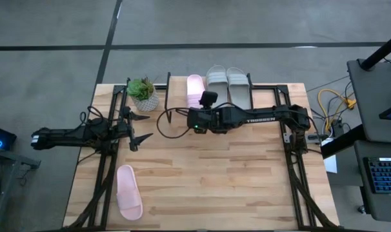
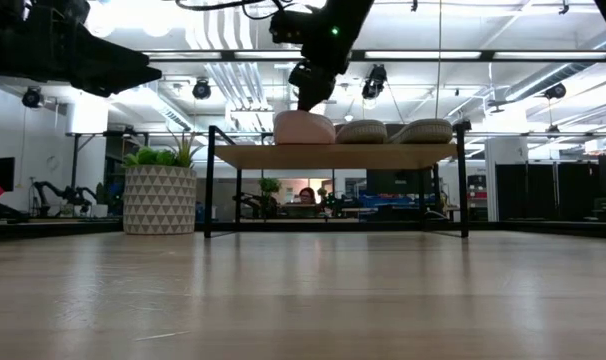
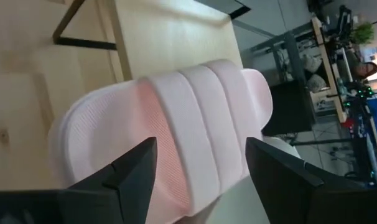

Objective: Pick and place slides into the shelf
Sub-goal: Put the pink slide on the shelf

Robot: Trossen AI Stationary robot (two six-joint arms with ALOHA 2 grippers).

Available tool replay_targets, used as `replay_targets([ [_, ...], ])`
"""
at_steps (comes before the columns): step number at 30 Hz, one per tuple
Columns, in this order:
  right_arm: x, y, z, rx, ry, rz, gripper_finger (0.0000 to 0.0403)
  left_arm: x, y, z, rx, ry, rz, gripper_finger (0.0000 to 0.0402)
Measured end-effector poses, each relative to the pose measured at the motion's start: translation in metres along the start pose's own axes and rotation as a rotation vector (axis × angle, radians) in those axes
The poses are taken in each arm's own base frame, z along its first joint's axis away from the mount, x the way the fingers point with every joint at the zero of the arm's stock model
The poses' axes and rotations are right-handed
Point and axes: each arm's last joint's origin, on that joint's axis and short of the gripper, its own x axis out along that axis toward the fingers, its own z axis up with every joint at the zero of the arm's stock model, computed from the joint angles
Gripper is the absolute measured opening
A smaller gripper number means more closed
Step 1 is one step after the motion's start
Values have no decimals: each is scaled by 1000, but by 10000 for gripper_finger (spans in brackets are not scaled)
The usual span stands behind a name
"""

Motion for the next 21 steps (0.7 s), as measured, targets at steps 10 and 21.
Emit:
replay_targets([
  [10,-64,19,14,-17,-180,53,208,0,0,-1,-24,7,-2,331],
  [21,-111,63,-10,-141,-206,-139,164,3,-4,-10,-229,111,-69,331],
])
